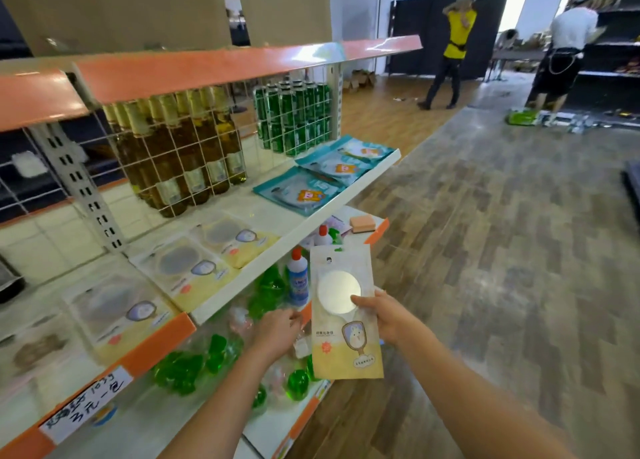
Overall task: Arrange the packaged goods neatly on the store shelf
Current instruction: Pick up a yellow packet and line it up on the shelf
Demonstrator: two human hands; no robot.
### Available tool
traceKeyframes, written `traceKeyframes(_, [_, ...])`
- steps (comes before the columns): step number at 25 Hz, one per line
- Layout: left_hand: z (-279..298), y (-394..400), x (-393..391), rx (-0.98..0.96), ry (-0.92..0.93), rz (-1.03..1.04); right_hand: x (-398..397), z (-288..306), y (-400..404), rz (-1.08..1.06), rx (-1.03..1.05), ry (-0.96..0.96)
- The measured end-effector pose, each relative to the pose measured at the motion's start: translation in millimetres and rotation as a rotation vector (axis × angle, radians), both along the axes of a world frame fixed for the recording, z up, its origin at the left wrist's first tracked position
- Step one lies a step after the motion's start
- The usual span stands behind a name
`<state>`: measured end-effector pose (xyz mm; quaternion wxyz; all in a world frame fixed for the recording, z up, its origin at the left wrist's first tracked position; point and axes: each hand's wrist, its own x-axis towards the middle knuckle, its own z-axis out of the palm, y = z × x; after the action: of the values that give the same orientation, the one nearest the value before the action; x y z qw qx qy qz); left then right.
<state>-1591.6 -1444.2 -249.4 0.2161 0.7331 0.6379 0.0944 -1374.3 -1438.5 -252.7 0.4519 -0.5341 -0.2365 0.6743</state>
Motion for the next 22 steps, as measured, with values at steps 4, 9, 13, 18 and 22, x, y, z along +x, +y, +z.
traceKeyframes(4, [-1, 21, 2, -0.034, -0.018, 0.11, 2, -4, 47, 0.082, -0.013, -0.028])
traceKeyframes(9, [19, 49, 14, -0.069, -0.097, 0.247, 4, 20, 119, 0.208, 0.063, -0.042])
traceKeyframes(13, [40, 72, 16, -0.047, -0.311, 0.42, -4, 46, 164, 0.311, 0.139, 0.019])
traceKeyframes(18, [53, 75, 26, -0.093, -0.959, 0.792, -30, 60, 179, 0.499, 0.193, 0.098])
traceKeyframes(22, [54, 61, 32, -0.106, -1.327, 0.978, -56, 54, 171, 0.605, 0.147, 0.086])
